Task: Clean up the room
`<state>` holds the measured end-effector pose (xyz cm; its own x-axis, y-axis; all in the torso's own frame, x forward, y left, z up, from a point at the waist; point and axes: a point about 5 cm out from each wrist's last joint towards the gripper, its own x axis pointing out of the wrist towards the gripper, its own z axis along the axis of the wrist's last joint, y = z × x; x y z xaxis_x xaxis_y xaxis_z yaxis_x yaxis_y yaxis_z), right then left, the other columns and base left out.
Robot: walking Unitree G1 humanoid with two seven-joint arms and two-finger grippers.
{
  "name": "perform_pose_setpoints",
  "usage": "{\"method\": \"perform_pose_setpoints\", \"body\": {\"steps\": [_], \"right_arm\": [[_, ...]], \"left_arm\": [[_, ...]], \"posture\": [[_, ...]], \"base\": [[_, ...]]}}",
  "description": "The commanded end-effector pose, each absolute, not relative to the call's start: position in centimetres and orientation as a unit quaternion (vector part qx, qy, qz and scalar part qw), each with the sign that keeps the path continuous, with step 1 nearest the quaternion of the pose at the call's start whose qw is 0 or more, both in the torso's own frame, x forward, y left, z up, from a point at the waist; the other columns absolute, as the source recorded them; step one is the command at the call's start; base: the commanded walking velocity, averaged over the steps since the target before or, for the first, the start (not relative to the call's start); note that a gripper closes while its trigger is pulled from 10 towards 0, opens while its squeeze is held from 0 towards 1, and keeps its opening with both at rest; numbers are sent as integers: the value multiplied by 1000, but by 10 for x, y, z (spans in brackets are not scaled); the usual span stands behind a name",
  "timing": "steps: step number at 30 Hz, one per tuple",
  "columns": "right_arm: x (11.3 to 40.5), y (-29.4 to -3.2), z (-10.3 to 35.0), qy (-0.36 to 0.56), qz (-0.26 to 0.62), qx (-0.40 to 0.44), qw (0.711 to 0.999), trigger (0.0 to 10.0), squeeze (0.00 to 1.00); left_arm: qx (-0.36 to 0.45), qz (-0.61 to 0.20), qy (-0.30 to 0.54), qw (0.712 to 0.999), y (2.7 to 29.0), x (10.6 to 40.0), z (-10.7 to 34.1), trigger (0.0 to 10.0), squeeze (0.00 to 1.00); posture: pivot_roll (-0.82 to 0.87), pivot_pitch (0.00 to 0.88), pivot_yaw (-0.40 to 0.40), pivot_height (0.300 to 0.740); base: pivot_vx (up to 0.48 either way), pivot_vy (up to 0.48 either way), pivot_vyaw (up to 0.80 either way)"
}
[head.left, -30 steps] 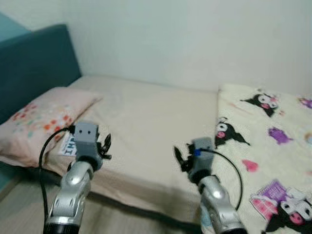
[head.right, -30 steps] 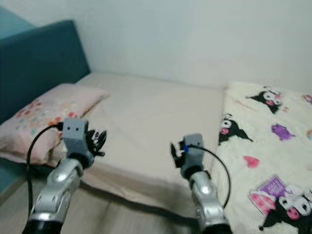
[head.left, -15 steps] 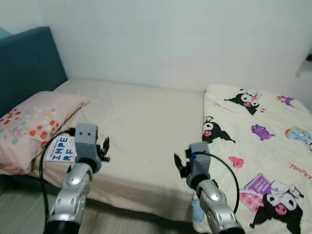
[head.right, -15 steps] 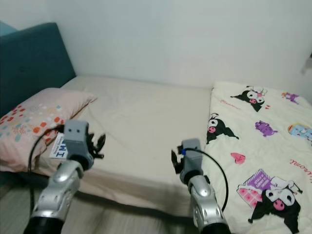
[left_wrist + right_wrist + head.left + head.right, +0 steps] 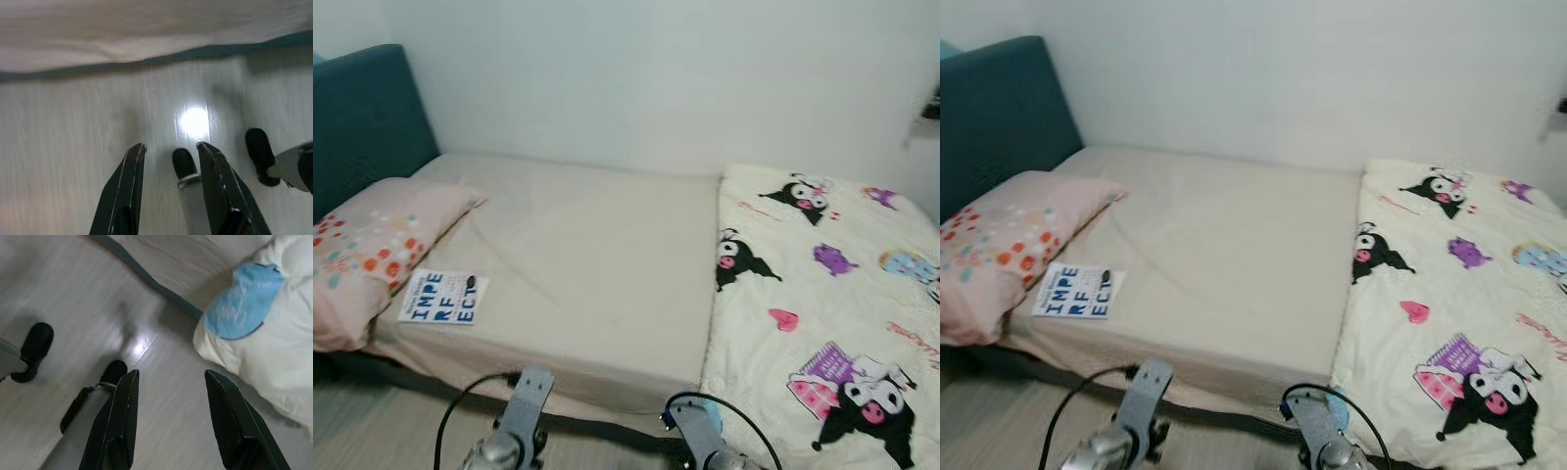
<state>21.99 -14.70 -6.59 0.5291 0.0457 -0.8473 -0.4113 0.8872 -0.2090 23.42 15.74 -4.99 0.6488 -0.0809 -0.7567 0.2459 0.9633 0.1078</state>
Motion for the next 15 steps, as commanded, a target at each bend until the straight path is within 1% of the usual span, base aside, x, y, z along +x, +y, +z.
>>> {"method": "perform_pose_setpoints", "body": {"steps": [1, 7, 10, 15], "right_arm": [[221, -142, -65, 456, 139, -199, 856, 10000, 0], [216, -136, -69, 455, 154, -205, 853, 10000, 0], [210, -137, -74, 472, 151, -185, 849, 10000, 0], [205, -138, -76, 476, 145, -174, 850, 10000, 0]], "left_arm": [[91, -72, 415, 902, 161, 232, -52, 10000, 0], [76, -60, 422, 901, 162, 229, -58, 10000, 0], [77, -60, 422, 901, 161, 226, -61, 10000, 0], [79, -58, 424, 900, 164, 224, -62, 10000, 0]], "posture": [[54, 0, -1, 740], [56, 0, -15, 740], [64, 0, -24, 740], [74, 0, -23, 740]], "base": [[0, 0, 0], [0, 0, 0], [0, 0, 0], [0, 0, 0]]}}
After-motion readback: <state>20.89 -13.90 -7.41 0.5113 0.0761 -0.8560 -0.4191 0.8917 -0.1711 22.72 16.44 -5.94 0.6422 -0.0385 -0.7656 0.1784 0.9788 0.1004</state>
